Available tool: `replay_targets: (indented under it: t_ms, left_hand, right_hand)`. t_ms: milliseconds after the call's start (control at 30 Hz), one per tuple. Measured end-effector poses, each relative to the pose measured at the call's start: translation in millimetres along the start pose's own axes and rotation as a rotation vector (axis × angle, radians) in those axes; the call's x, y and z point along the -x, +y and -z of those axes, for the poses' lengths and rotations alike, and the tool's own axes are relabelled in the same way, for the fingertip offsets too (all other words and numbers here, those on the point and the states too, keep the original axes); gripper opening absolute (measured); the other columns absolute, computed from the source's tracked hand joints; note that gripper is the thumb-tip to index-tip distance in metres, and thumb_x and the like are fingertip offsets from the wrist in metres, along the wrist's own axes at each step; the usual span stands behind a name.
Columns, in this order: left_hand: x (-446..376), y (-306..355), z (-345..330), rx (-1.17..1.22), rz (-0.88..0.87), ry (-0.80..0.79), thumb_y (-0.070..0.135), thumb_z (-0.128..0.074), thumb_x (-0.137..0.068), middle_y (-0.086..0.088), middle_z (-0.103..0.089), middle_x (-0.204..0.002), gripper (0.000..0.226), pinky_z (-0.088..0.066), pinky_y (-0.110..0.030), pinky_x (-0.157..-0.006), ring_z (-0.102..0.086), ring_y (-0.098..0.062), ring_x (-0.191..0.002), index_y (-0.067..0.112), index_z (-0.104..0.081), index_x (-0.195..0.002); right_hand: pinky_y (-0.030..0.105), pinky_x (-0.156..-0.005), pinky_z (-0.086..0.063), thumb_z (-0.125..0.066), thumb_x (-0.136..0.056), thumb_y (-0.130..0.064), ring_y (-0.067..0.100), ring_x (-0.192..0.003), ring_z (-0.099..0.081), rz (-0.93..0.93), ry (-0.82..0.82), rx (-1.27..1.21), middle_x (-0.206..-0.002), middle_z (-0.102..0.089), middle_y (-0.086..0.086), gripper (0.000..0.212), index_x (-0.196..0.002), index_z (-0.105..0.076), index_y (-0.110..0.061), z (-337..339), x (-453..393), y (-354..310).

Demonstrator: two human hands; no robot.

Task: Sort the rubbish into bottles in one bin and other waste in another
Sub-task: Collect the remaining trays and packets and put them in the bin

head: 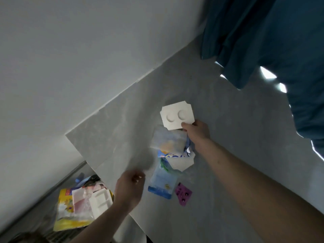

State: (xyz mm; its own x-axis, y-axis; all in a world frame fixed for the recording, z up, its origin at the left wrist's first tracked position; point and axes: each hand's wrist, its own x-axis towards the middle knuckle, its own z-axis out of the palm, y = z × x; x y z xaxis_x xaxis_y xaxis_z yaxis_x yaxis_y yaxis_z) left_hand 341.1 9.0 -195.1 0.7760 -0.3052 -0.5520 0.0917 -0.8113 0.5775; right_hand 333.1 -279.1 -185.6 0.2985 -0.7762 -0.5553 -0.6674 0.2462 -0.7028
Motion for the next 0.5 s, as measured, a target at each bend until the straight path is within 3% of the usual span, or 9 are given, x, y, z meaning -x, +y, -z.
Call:
replay_targets:
  t_ms: [133, 267, 367, 433, 500]
  left_hand:
    - [25, -4, 11, 0.018, -0.054, 0.056, 0.017, -0.079, -0.079, 0.013, -0.059, -0.096, 0.023, -0.047, -0.028, -0.07, -0.063, -0.005, -0.085, 0.034, -0.066, -0.088]
    - [31, 20, -5, -0.047, -0.143, -0.024, 0.022, -0.08, -0.075, 0.013, -0.048, -0.114, 0.048, -0.047, -0.027, -0.082, -0.059, -0.012, -0.101, 0.028, -0.058, -0.118]
    - [7, 49, -15, -0.028, -0.219, -0.054, 0.024, -0.079, -0.075, 0.009, -0.046, -0.125, 0.061, -0.045, -0.029, -0.095, -0.053, -0.016, -0.116, 0.024, -0.053, -0.131]
    - [-15, 73, -19, 0.036, -0.139, -0.041, 0.032, -0.082, -0.076, 0.002, -0.048, -0.131, 0.07, -0.046, -0.036, -0.102, -0.052, -0.022, -0.121, 0.021, -0.049, -0.137]
    - [-37, 95, -27, 0.084, 0.03, -0.05, 0.043, -0.084, -0.073, -0.005, -0.053, -0.134, 0.083, -0.046, -0.039, -0.104, -0.054, -0.027, -0.123, 0.013, -0.045, -0.14]
  right_hand:
    - [0.047, -0.083, -0.057, -0.072, -0.073, -0.035, 0.017, -0.074, -0.065, -0.065, 0.005, -0.118, -0.074, -0.071, 0.0, 0.021, -0.073, -0.07, -0.013, 50, 14, 24]
    - [0.044, -0.092, -0.054, -0.069, -0.09, -0.026, 0.019, -0.097, -0.067, -0.188, -0.016, -0.238, -0.109, -0.074, 0.01, 0.01, -0.086, -0.07, -0.017, 78, 39, 42]
    - [0.052, -0.094, -0.055, -0.071, -0.074, -0.044, 0.025, -0.096, -0.07, -0.171, -0.07, -0.057, -0.1, -0.076, 0.011, 0.028, -0.079, -0.072, -0.016, 86, 52, 61]
    - [0.057, -0.093, -0.053, -0.067, -0.06, -0.056, 0.027, -0.094, -0.071, -0.161, -0.122, 0.093, -0.09, -0.077, 0.006, 0.043, -0.075, -0.074, -0.016, 91, 61, 74]
    - [0.056, -0.093, -0.053, -0.068, -0.059, -0.056, 0.027, -0.095, -0.071, -0.183, -0.162, 0.134, -0.088, -0.077, 0.004, 0.042, -0.077, -0.075, -0.018, 95, 67, 89]
